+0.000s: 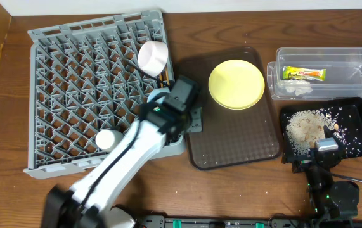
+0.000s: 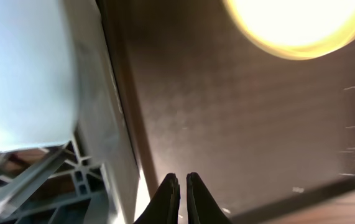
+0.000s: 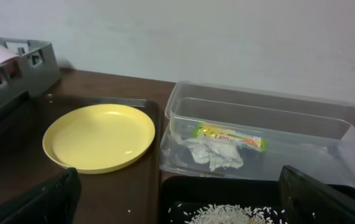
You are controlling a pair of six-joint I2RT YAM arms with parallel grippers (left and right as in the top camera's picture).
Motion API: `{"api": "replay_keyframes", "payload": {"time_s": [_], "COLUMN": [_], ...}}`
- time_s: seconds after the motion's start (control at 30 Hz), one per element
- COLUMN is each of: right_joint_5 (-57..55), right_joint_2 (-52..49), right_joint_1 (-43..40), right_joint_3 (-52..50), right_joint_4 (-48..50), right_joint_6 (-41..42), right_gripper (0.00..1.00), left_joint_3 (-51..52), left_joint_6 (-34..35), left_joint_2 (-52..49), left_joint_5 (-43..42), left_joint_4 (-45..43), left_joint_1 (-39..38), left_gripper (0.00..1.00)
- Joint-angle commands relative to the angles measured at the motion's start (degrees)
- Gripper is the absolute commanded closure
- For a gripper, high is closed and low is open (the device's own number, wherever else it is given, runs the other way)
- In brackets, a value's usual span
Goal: Sort waste into correct bins and load items into the dishwasher
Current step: 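Release the blue bowl and reach the left gripper to the yellow plate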
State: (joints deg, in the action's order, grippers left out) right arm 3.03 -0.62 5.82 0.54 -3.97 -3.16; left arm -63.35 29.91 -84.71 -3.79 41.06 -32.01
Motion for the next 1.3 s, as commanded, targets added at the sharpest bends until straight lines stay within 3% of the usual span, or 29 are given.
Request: {"api": "replay_keyframes", "payload": {"time_s": [0.0,0.23,0.7,0.93,1.13,1.27], "right_joint_5": [0.2,0.2,0.2,0.2,0.2,0.2], "right_joint_2": [0.3,0.3,0.3,0.3,0.3,0.3], "right_joint_1": [0.5,0.5,0.5,0.5,0.5,0.5], "right_joint_3": [-0.2,-0.2,-0.2,-0.2,-0.2,-0.2], "right_joint_4": [0.0,0.0,0.0,0.0,0.0,0.0], "right_joint_6": [0.8,0.8,0.8,0.8,0.8,0.8], "right_gripper": [0.01,0.01,0.01,0.01,0.01,0.01], "left_joint_3": [1.4,1.4,1.4,0.0,-1.4,-0.9], "left_joint_6": [-1.7,1.9,1.7,-0.8,-1.8,-0.7], "left_joint_2": [-7.3,-8.0,-8.0,-7.6,-2.8,-3.2], "left_joint_5": [2.0,11.9,16.3,11.0,0.3,-2.0], "left_joint_4": [-0.4,6.3,8.5,9.0,5.9,3.1], "left_joint_1": [0.2,3.0,12.5,15.6,12.3,9.0], "left_gripper": [0.92,0.92,0.92,0.92,0.83,0.83]}}
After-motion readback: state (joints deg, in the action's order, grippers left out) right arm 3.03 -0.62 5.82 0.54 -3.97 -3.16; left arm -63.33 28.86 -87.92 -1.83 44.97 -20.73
